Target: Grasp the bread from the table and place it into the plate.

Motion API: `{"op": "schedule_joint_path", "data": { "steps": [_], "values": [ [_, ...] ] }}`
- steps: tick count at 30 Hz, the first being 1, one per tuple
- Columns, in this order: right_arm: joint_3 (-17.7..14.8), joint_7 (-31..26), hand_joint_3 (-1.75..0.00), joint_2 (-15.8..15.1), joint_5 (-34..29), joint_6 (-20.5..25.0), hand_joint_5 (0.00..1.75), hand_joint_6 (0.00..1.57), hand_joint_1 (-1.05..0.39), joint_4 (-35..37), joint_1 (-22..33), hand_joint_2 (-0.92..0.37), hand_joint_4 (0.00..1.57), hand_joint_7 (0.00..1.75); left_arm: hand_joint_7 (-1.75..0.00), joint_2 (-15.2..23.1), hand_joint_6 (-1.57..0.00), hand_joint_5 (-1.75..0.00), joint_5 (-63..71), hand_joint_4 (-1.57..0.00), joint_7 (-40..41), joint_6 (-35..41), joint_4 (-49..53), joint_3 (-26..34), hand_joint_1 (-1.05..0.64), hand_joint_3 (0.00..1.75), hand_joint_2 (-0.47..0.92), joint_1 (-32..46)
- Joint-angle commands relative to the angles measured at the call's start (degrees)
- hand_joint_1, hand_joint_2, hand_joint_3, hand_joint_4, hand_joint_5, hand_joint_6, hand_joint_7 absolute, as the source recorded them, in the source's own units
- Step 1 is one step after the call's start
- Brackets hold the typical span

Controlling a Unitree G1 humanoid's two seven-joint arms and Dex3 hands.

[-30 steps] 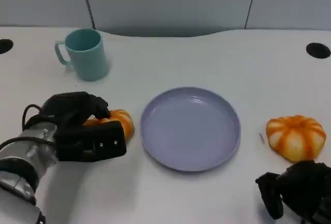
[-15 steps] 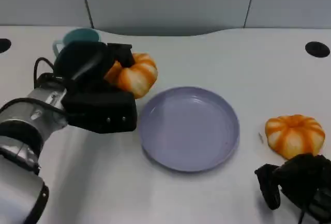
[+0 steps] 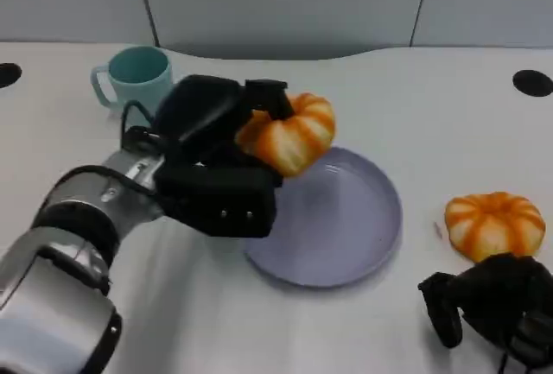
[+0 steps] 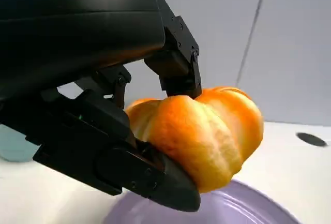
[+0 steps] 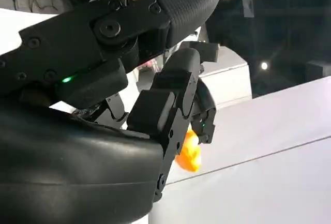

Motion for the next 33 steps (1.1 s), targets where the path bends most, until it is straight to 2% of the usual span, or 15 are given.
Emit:
{"op": "schedule_joint_path", "data": {
  "steps": [1, 3, 6, 7, 8, 10, 14, 17, 19, 21, 25, 26, 29, 31, 33],
  "values": [
    [0.62, -1.17, -0.01, -0.09, -0.40, -0.14, 1.75, 1.19, -0.44, -1.36, 1.16, -0.88, 0.80, 0.03, -0.73, -0.41, -0.37, -1.11, -2.49, -0.40, -8.02, 0.97, 0.20, 1.35, -0.78, 0.02, 0.89, -0.19],
    [0.19, -1.14, -0.01, 0.34, -0.13, -2.37, 1.75, 1.21, -0.46, -0.83, 1.02, -0.89, 0.80, 0.04, -0.71, -0.11, -0.11, -1.11, -2.99, -0.12, -11.84, 2.34, 0.03, 1.47, -0.95, 0.12, 0.92, -0.59],
    [0.30, -1.54, -0.01, 0.65, -0.06, -2.93, 1.75, 1.22, -0.46, -1.35, 1.15, -0.89, 0.79, 0.04, -0.67, 0.39, -0.01, -0.90, -2.37, -0.01, -13.51, 3.49, -0.46, 0.79, -1.04, 0.30, 0.92, -0.99],
    [0.26, -0.98, -0.01, 0.68, 0.58, -0.52, 1.75, 1.22, -0.46, -1.45, 1.02, -0.89, 0.79, 0.04, -0.67, 0.81, 0.00, -0.87, -2.12, -0.01, -14.25, 3.43, -0.63, 0.51, -1.04, 0.32, 0.92, -1.21],
    [0.34, -0.54, -0.01, 0.60, 0.77, 0.65, 1.75, 1.18, -0.43, -1.37, 0.89, -0.90, 0.79, 0.02, -0.77, 1.26, -0.02, -0.56, -2.22, 0.00, -14.93, 3.03, -0.84, 0.55, -1.05, 0.44, 0.92, -1.37],
    [-0.62, 1.31, -0.01, 1.42, 2.29, 0.69, 1.75, 1.16, -0.43, -0.91, 0.21, -0.91, 0.80, 0.01, -0.92, 1.94, -0.13, -0.34, -2.59, 0.00, -15.46, 2.08, -1.22, 0.88, -1.05, 0.51, 0.92, -1.56],
    [-0.60, 1.01, -0.01, 1.17, 1.55, -1.25, 1.75, 1.24, -0.47, -0.44, -0.19, -0.92, 0.83, 0.05, -0.91, 2.29, -0.34, -0.46, -4.60, 0.00, -17.28, 0.60, -1.61, 2.52, -1.05, 0.55, 0.92, -1.47],
    [0.30, -1.77, 0.00, 0.76, 0.00, -1.97, 1.75, 1.20, -0.50, -1.14, 0.41, -0.90, 0.81, 0.03, -0.86, 2.66, -0.33, -0.52, -5.81, 0.00, -18.04, -0.52, -2.00, 3.48, -1.05, 0.56, 0.92, -1.30],
    [0.62, -2.33, 0.00, 0.62, -0.31, -1.22, 1.75, 1.20, -0.46, -1.31, 0.59, -0.88, 0.80, 0.03, -0.82, 2.97, -0.31, -0.64, -7.40, 0.00, -19.07, -1.73, -2.22, 4.84, -1.05, 0.54, 0.92, -0.79],
    [1.04, -2.96, -0.01, 0.33, -0.82, -1.21, 1.75, 1.21, -0.46, -1.24, 0.78, -0.88, 0.80, 0.03, -0.78, 3.08, -0.30, -0.95, -11.10, 0.00, -21.60, -3.60, -2.34, 7.95, -1.05, 0.49, 0.92, 0.63],
    [0.02, -0.38, -0.01, 0.83, 0.82, 0.21, 1.75, 1.18, -0.41, 0.49, 0.15, -0.87, 0.79, 0.01, -0.69, 2.03, -0.27, -1.19, -24.57, -0.01, -36.47, -6.99, -2.29, 17.93, -1.05, 0.39, 0.92, 4.37],
    [-0.15, -0.20, -0.01, 1.21, 1.05, -0.19, 1.75, 1.17, -0.41, 0.37, 0.13, -0.88, 0.79, 0.01, -0.68, 1.04, -0.27, -1.20, -30.99, -0.01, -44.35, -4.52, -2.40, 22.68, -1.05, 0.38, 0.92, 5.58],
    [-0.21, -0.27, -0.01, 1.64, 1.21, -0.31, 1.75, 1.23, -0.44, -0.10, 0.14, -0.90, 0.81, 0.03, -0.34, -0.89, -0.62, -0.65, -45.87, -0.55, -64.21, 5.20, -2.87, 33.84, -1.05, 0.29, 0.92, 7.96],
    [-0.26, -0.43, -0.01, 1.89, 1.42, -0.11, 1.75, 1.24, -0.44, -0.72, 0.29, -0.90, 0.82, 0.04, -0.27, -1.13, -0.69, -0.53, -50.85, -0.64, -71.28, 11.00, -3.01, 37.74, -1.05, 0.28, 0.92, 8.79],
    [-1.16, -0.11, -0.01, 2.76, 2.70, 0.06, 1.75, 1.19, -0.42, -1.22, 0.39, -0.89, 0.83, 0.01, -0.11, -1.40, -0.86, -0.21, -55.87, -0.98, -77.50, 17.26, -3.19, 41.89, -1.05, 0.22, 0.92, 10.17]
  ]
}}
